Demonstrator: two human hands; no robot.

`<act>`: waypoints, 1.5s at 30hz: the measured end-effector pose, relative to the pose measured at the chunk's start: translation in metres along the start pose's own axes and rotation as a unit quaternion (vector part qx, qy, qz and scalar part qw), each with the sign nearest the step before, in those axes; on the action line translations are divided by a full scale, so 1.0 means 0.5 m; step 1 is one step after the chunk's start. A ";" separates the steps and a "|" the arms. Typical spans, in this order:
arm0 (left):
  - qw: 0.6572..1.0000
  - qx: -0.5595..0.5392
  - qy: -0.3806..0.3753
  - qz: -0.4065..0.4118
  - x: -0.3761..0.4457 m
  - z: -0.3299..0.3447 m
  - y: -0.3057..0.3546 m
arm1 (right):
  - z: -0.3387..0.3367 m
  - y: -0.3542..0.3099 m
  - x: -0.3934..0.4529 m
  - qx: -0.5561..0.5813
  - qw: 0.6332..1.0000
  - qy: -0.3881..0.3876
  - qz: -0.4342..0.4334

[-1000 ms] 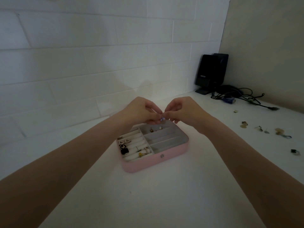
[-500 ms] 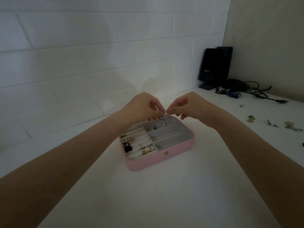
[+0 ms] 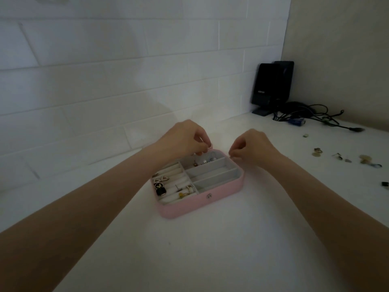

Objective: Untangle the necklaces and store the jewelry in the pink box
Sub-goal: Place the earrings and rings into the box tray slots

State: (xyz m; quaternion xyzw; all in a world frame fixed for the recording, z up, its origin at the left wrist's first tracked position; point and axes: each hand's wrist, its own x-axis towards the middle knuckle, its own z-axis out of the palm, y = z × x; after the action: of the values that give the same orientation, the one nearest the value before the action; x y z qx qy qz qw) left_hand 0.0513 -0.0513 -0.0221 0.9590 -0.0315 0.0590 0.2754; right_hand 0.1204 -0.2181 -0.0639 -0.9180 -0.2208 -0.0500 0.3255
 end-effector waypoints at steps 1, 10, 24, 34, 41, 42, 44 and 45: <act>1.000 -0.019 0.011 -0.001 -0.002 0.001 0.001 | -0.010 -0.002 0.000 0.047 0.999 0.017 0.011; 0.888 -0.449 -0.005 -0.096 -0.023 -0.001 0.046 | -0.064 -0.085 -0.026 0.453 0.887 -0.082 0.012; 0.821 -0.549 0.000 -0.154 -0.075 -0.032 -0.003 | -0.029 -0.117 -0.034 0.416 0.903 -0.100 -0.028; 0.959 -0.256 0.059 -0.107 -0.055 -0.025 -0.013 | -0.009 -0.096 -0.014 0.084 0.993 -0.011 -0.087; 0.968 -0.238 0.028 -0.074 -0.012 0.003 0.018 | -0.062 -0.040 -0.009 0.050 0.998 0.012 -0.038; 0.973 -0.221 0.016 -0.060 -0.003 0.013 0.027 | -0.083 -0.026 -0.010 0.045 0.998 0.030 -0.018; 0.985 -0.169 -0.003 -0.024 0.012 0.035 0.046 | -0.123 0.008 -0.015 0.002 0.998 0.049 0.030; 0.989 -0.149 -0.007 -0.006 0.018 0.046 0.055 | -0.138 0.025 -0.021 -0.042 0.997 0.034 0.047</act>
State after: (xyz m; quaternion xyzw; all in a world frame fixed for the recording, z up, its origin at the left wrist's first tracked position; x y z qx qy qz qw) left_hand 0.0601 -0.0870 -0.0260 0.9077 -0.0359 0.0448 0.4156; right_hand 0.1201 -0.2736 -0.0193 -0.9381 -0.1643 -0.0751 0.2956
